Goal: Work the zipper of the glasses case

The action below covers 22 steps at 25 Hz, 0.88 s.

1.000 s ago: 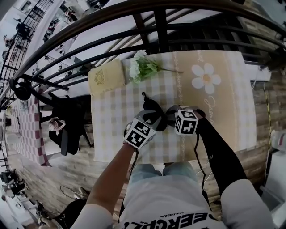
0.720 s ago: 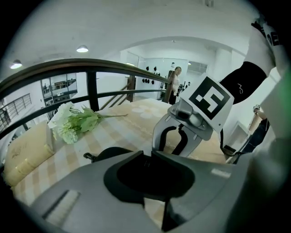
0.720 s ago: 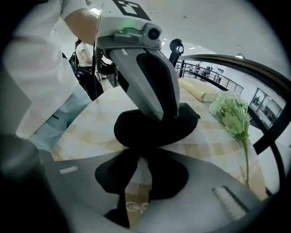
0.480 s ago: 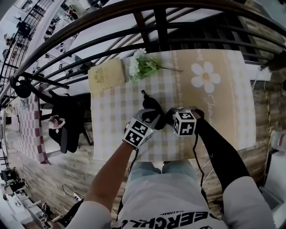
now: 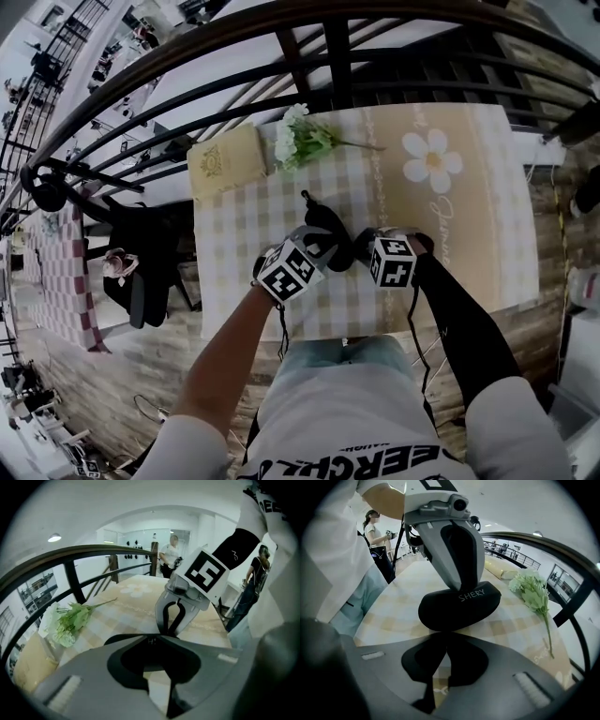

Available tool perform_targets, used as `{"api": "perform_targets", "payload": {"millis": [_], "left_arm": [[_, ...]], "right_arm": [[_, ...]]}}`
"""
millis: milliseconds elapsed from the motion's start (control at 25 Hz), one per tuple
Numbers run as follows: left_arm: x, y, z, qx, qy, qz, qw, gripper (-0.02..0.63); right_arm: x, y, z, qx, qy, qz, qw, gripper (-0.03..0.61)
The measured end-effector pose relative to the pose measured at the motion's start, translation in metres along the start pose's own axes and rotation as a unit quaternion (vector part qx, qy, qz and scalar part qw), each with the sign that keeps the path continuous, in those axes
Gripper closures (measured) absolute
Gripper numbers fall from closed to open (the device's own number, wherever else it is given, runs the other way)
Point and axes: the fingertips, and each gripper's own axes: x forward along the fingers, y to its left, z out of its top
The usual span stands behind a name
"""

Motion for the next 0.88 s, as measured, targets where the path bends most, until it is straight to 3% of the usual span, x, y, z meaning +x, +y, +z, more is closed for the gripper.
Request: {"api": "perform_targets", "payload": {"millis": [160, 520, 880], "left_arm": [[0.004, -0.004, -0.003, 0.028, -0.006, -0.032, 0.9991, 0.560], [0.004, -0.003, -0.006, 0.026, -0.052, -0.059, 0.9966, 0.560], [0.002, -0.004, -0.003, 0.024, -0.068, -0.063, 0.9954, 0.560]], "right_arm": [[0.000, -0.001, -0.001, 0.028, 0.009, -0.009, 1.000, 0.542], [0.000, 0.006, -0.003, 0.050, 0.047, -0.020, 0.997, 0.545], [0.001, 0.030, 0.000, 0.085, 0.061, -0.029, 0.994, 0.545]]}}
